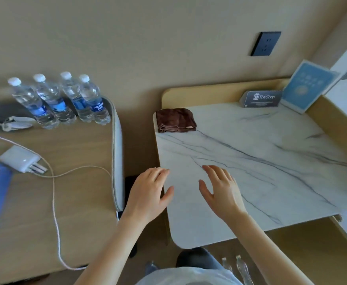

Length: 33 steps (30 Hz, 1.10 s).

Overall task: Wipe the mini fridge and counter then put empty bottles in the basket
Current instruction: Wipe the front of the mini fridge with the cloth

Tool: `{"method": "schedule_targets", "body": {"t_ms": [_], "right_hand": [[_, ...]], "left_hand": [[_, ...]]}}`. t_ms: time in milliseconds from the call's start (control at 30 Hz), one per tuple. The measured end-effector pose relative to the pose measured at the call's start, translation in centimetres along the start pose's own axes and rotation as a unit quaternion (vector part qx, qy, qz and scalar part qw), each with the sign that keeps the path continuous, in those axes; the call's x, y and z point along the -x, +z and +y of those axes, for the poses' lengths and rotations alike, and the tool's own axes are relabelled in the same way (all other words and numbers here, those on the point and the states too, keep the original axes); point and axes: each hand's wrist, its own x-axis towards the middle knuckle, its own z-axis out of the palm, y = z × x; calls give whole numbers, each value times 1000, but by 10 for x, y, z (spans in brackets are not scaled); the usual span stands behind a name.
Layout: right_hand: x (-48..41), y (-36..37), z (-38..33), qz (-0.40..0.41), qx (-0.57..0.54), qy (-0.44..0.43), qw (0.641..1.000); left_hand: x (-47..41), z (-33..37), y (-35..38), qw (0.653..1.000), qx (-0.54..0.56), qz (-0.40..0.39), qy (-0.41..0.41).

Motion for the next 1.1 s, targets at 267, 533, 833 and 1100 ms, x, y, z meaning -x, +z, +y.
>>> {"method": "schedule_targets", "body": {"t_ms": [267, 533, 833, 1100], "right_hand": [[-113, -19, 49, 11, -8, -101, 995], [-201, -3, 56, -19, -54, -140, 988], [-315, 53, 61, -100, -67, -173, 977], [-377, 122, 66, -158, -5, -196, 968]], "left_hand": [[-93, 18, 3, 998, -10, 46, -50], [-163, -11, 6, 995, -22, 56, -75], [-222, -62, 24, 993, -11, 57, -98], [-243, -104, 51, 989, 2, 46, -144]]}}
